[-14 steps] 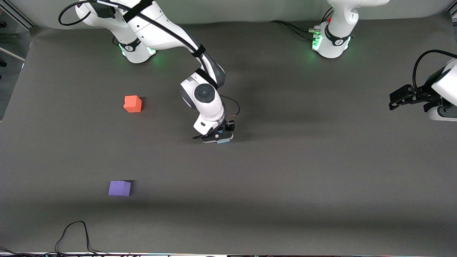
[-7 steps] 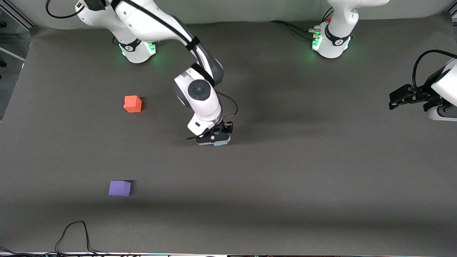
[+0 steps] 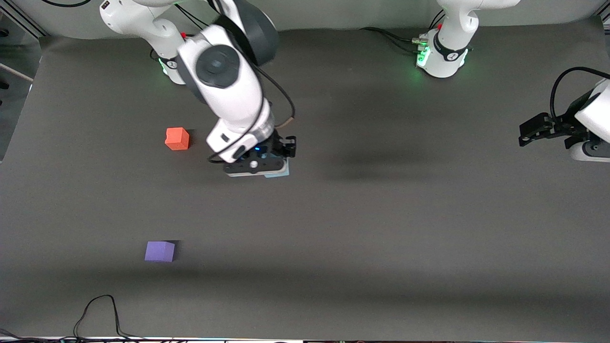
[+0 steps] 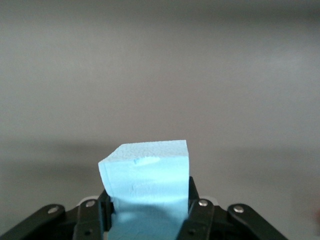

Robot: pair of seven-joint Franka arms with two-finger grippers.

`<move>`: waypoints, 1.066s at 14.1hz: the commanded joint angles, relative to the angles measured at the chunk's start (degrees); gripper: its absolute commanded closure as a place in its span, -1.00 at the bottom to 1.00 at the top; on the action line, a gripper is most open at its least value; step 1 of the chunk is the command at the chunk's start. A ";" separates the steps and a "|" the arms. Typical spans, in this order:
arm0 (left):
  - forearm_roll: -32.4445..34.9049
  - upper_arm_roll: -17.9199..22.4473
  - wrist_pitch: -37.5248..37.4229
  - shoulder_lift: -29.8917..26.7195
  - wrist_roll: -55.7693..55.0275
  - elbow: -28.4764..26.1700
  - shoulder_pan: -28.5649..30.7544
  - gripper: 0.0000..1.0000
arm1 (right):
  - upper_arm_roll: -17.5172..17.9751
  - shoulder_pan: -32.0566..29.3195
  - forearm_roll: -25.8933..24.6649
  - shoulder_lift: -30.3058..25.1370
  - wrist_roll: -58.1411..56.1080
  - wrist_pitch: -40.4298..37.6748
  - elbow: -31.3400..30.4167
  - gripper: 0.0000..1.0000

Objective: Place blue block between orange and purple blocks
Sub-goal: 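Close the right gripper on the blue cube and lift it, then carry the blue cube with the right gripper toward the orange cube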

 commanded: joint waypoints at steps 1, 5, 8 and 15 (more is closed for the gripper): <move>0.82 0.28 -0.60 -0.98 0.33 -0.99 -0.31 -1.00 | -0.05 -2.87 0.90 -2.10 -3.10 -2.85 1.45 0.77; 0.99 0.28 -0.68 -0.80 0.33 -0.91 -0.66 -1.00 | -3.29 -7.71 0.90 -6.84 -10.57 -8.49 -0.65 0.77; 0.90 0.19 0.19 -0.71 0.33 -0.91 -0.75 -1.00 | -1.30 -18.93 0.90 -11.76 -19.18 -8.49 -6.79 0.77; 0.90 0.19 0.19 -0.54 0.33 -0.99 -0.75 -1.00 | 17.01 -48.15 -3.40 -18.01 -34.31 -5.68 -18.84 0.77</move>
